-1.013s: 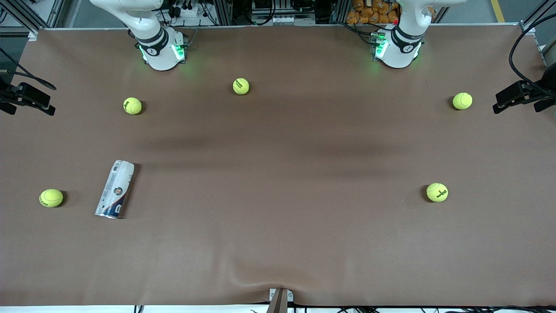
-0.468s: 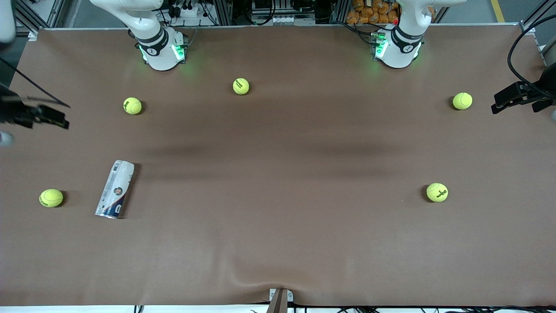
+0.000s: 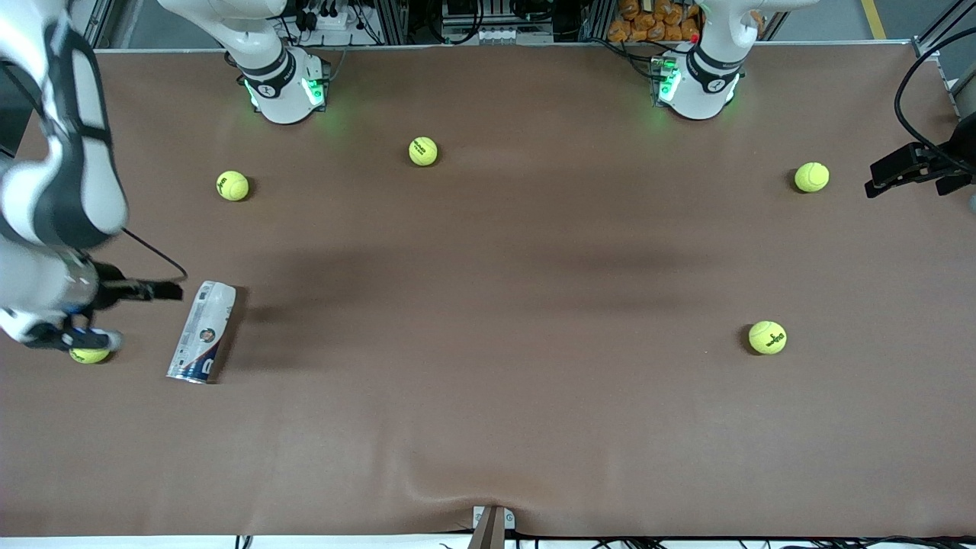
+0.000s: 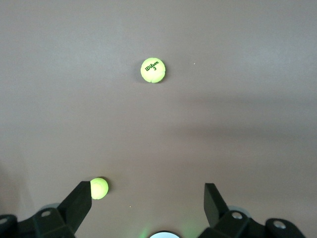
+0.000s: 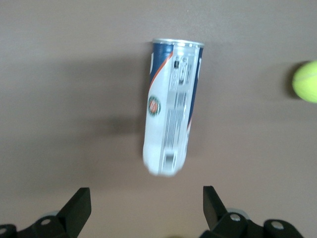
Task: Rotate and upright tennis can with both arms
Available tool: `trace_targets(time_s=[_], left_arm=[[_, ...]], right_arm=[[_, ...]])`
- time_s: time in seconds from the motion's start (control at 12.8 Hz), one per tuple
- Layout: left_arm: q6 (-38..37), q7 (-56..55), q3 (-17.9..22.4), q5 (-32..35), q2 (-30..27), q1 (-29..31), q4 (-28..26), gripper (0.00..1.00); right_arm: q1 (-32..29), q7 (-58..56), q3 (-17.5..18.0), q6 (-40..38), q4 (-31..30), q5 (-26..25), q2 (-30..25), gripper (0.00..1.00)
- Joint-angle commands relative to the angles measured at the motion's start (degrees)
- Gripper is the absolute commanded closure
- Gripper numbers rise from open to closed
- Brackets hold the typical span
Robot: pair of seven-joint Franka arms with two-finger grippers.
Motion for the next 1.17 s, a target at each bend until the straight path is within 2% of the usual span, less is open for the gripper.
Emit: trace_targets(time_s=[0.0,0.31,1.09], left_arm=[[-0.95,0.81,-0.70,-0.82,0.40,0.94,0.56,0.00],[-0.95,1.16,-0.62,-0.82,0.40,1.21,0.82,0.00],[-1.13,1.34,-0.61,-0.91,0.49,1.64,0.64,0.00]], right_arm=[[-1.25,-0.81,0.46,4.34,1.85,0.54,7.05,0.00],[-3.88,-7.02,0.81,15.84,1.85,1.59,14.70,0.00],[-3.54,-9.76,0.81,16.13,0.79,2.21,16.56,0.00]])
